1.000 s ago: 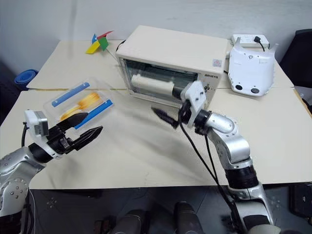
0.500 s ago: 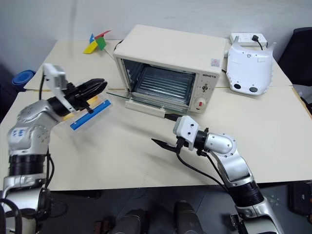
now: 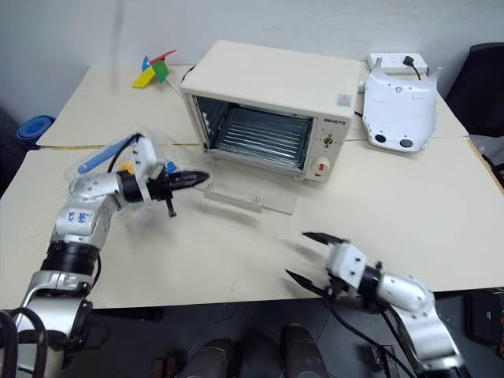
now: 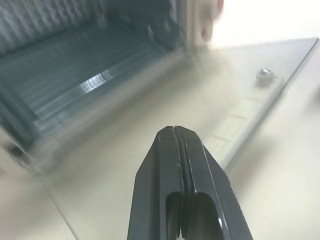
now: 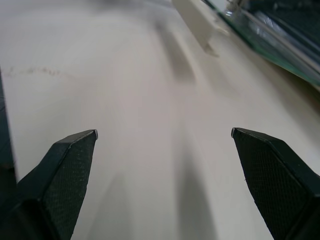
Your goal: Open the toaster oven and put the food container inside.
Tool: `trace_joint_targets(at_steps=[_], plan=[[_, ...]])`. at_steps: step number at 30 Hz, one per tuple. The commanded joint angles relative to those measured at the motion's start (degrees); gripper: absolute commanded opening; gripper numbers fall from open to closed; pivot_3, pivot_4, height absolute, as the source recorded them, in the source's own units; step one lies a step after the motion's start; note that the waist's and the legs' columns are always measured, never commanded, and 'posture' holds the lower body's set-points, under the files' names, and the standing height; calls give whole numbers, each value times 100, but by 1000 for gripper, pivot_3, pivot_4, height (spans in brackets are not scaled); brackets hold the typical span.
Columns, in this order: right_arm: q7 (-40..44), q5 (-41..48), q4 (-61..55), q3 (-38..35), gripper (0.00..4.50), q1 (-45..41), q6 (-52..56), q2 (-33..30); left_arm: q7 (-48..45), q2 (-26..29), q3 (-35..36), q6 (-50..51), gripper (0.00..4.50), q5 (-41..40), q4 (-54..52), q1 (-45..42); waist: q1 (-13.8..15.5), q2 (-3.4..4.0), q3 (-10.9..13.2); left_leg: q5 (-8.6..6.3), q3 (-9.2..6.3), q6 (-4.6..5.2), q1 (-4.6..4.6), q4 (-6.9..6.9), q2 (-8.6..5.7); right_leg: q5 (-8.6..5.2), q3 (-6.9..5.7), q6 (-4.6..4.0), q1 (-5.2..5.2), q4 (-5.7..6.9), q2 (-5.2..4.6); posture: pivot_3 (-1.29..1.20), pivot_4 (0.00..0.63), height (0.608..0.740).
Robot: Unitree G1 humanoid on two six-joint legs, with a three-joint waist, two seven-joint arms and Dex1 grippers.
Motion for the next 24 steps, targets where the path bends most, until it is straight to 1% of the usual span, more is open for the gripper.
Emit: trace_joint_targets(at_steps=[1, 4, 8, 11, 13, 14, 16, 21, 22, 24], plan=[[-47, 466, -359, -567, 4500, 18, -20, -96, 345, -59, 31, -55, 9, 182, -491, 258, 3, 0, 0, 0, 0, 0, 4, 3, 1, 0, 0, 0, 8, 2, 0, 0, 150, 740], [-56, 791, -341, -732, 4500, -281, -4, 7, 737, -217, 115, 156, 9, 200, -884, 741, 12, 0, 0, -2, -3, 2, 21, 2, 2, 0, 0, 0, 29, -1, 1, 0, 150, 740], [-309, 1250, -298, -669, 4500, -909, 397, 322, 1200, -365, 291, 469, 9, 110, -1459, 1275, 66, -1, 0, -3, -5, 2, 19, 1, 5, 0, -2, 0, 26, 0, 1, 0, 150, 740], [-290, 1351, -298, -562, 4500, -1129, 607, 429, 1329, -376, 337, 450, 9, 129, -1778, 1634, 122, 1, -1, -3, -6, 2, 18, 7, 3, 0, -2, 0, 27, -2, -1, 0, 150, 740], [-153, 1582, -256, -391, 4500, -1393, 821, 544, 1636, -574, 890, 527, 9, -351, -2326, 2147, 130, 1, -1, -6, -6, 7, 17, 8, 3, 0, -3, 0, 29, -5, -1, 0, 150, 740], [-67, 1720, -234, -340, 4500, -1500, 877, 607, 1750, -639, 1206, 654, 187, -652, -2641, 2425, 120, 1, 0, -7, -6, 9, 15, 7, 3, 0, -2, 0, 28, -8, -2, 0, 150, 740], [47, 1713, -121, -272, 4500, -1685, 784, 718, 1990, -696, 1902, 868, 570, -1123, -3236, 3063, 104, -1, 1, -12, -6, 10, 12, 10, 7, 0, -2, 0, 26, -11, 0, 0, 150, 740], [405, 1508, 219, -121, 4500, -2074, 342, 889, 3024, -904, 3791, 1628, 2105, -2228, -4387, 4629, 119, -1, 1, -15, -5, 7, 16, 7, 16, 0, -4, 0, 31, -19, 6, 0, 150, 740], [485, 1499, 287, -81, 4500, -2149, 277, 929, 3290, -953, 4191, 1819, 2426, -2413, -4507, 4932, 122, -1, 1, -17, -5, 10, 17, 9, 16, 0, -3, 0, 34, -19, 5, 0, 150, 740], [593, 1359, 444, -7, 4500, -2301, 15, 1015, 3578, -1027, 4771, 1969, 3067, -2787, -4593, 5314, 137, -1, 1, -18, -5, 12, 17, 12, 15, 0, -4, 0, 39, -24, 5, 0, 150, 740]])
